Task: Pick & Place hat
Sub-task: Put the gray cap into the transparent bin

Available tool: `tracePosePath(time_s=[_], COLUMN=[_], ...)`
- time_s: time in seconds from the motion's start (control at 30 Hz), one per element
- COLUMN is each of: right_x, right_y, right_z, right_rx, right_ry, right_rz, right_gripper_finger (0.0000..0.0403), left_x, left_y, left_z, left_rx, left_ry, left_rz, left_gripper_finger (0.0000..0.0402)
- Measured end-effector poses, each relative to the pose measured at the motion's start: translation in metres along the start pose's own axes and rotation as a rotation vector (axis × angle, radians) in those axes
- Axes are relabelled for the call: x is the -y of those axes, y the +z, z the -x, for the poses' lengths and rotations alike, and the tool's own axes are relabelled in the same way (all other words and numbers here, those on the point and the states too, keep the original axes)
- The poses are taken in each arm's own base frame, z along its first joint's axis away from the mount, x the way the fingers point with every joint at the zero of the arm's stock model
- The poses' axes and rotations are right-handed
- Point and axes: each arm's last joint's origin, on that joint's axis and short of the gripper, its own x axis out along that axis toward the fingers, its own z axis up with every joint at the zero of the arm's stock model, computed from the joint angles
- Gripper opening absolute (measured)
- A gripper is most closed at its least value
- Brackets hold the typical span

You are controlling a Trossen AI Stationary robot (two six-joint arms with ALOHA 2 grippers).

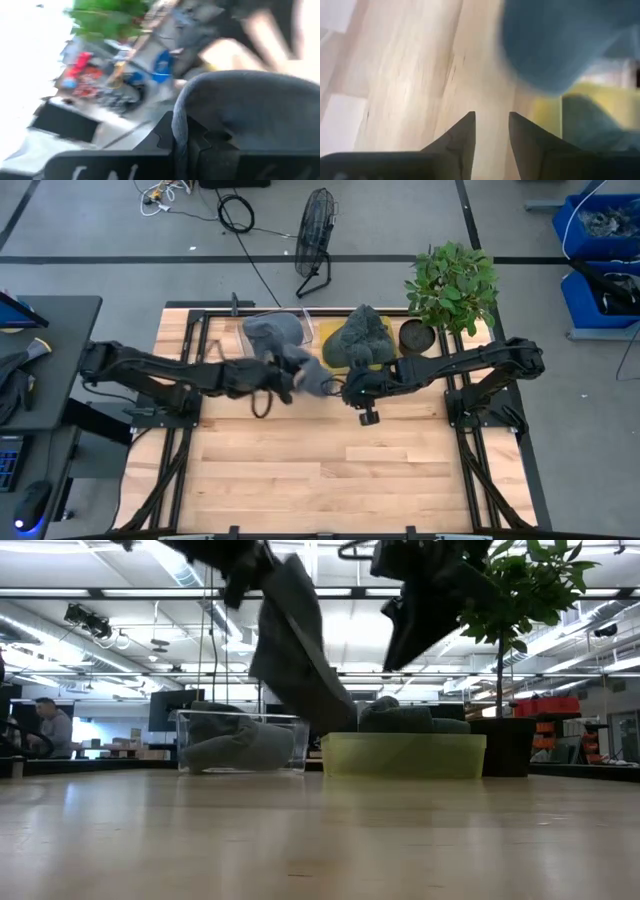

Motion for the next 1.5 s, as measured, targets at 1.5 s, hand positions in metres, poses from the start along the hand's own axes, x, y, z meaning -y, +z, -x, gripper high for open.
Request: tracePosePath(time_s=[1.5], right_x=[-0.001], right_y=[-0.003], right_z=[0.000], right_rx=[-0.033], right_ry=[0.011], right_rz=[-0.009], right_gripper_finger=[0.0130], left_x=[-0.115], left_y=[-0.120], left_z=[-0.021], left_rx=[-0.280], left_ry=[0.098], left_rz=[-0.519], left_gripper_finger=[0.0012])
